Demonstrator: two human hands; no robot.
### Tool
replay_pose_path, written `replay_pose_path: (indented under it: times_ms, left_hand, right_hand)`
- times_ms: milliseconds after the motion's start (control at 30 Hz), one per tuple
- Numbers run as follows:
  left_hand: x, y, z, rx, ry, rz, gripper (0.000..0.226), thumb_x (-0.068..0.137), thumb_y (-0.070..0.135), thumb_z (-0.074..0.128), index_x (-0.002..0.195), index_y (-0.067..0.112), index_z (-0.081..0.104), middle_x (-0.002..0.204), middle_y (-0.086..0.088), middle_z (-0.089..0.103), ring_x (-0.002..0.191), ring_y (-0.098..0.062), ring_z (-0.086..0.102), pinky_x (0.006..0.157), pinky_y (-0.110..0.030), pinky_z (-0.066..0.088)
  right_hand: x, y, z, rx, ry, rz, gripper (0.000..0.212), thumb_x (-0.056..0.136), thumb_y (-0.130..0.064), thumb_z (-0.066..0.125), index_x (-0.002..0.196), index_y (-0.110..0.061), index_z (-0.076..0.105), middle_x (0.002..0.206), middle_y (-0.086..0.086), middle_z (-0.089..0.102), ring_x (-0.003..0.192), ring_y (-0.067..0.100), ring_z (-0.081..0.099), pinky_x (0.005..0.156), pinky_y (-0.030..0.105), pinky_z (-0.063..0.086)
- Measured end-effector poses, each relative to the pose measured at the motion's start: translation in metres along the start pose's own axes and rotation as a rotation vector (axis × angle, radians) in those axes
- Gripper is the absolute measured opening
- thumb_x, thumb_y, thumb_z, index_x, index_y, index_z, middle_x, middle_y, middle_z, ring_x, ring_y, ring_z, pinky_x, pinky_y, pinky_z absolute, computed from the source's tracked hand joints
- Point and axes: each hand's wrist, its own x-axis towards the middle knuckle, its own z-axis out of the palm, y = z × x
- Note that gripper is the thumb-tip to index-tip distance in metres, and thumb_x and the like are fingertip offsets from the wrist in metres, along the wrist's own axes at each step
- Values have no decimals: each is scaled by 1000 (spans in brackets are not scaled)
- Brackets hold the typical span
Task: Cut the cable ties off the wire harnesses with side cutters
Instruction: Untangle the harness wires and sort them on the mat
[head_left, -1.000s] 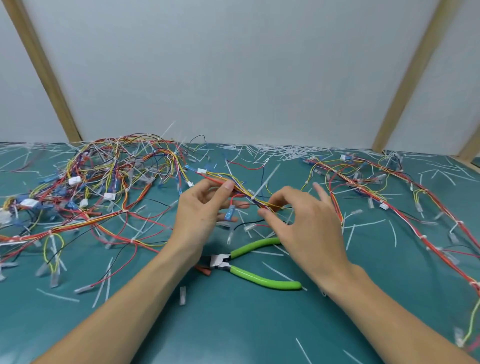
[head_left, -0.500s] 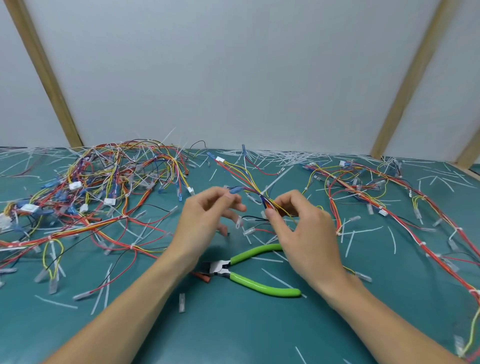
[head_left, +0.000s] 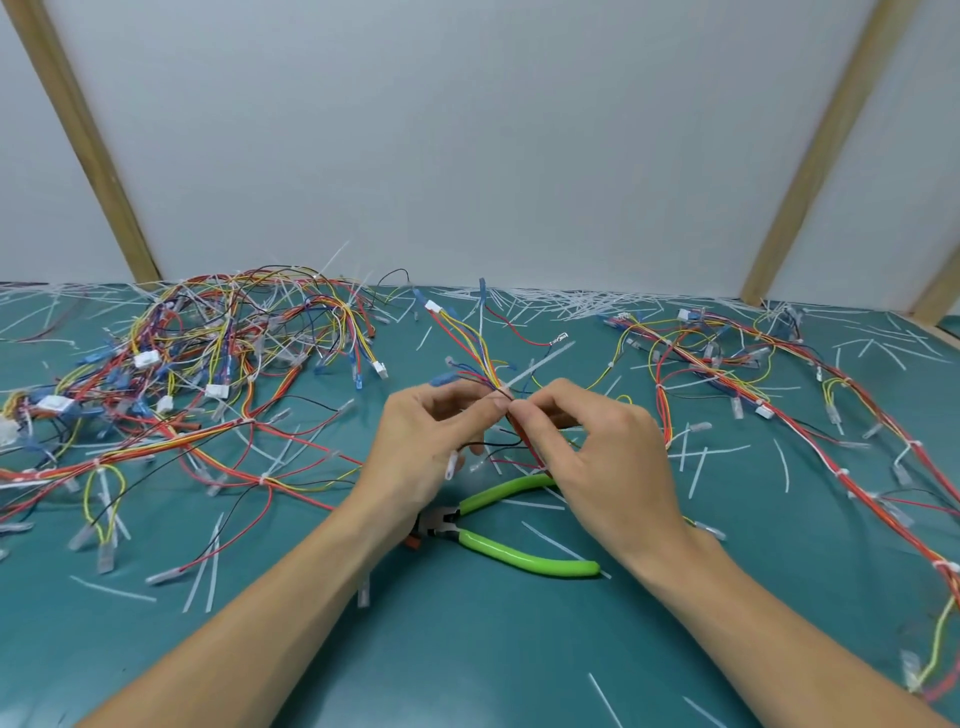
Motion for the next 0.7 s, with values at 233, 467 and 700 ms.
replay_pose_path:
  times_ms: [233, 467, 700]
  left_hand:
    - [-2, 3, 6, 14, -4, 77, 17, 86, 8, 75, 83, -5, 64, 64, -6, 56, 57, -9, 50, 49, -12, 39]
    - [-5, 0, 6, 103, -8, 136, 14, 83, 9, 80, 78, 3, 69, 66, -11, 67, 62, -20, 66, 52, -12, 47]
    - [-1, 1, 1, 31, 36, 140, 11, 90, 15, 72, 89, 4, 68, 80, -1, 77, 81, -13, 75, 70, -20, 55]
  right_hand:
    - [0, -1, 1, 14, 108, -35, 12, 101, -32, 64, 90, -27, 66, 83, -17, 68, 75, 3, 68, 68, 38, 53]
    - [5, 7, -1, 69, 143, 44, 12, 104, -25, 61, 94, -22, 65, 81, -10, 70, 70, 2, 73, 66, 42, 56]
    - [10, 9, -9, -73, 281, -45, 11, 97, -21, 66, 107, -23, 68, 105, -11, 64, 106, 13, 57, 96, 36, 44]
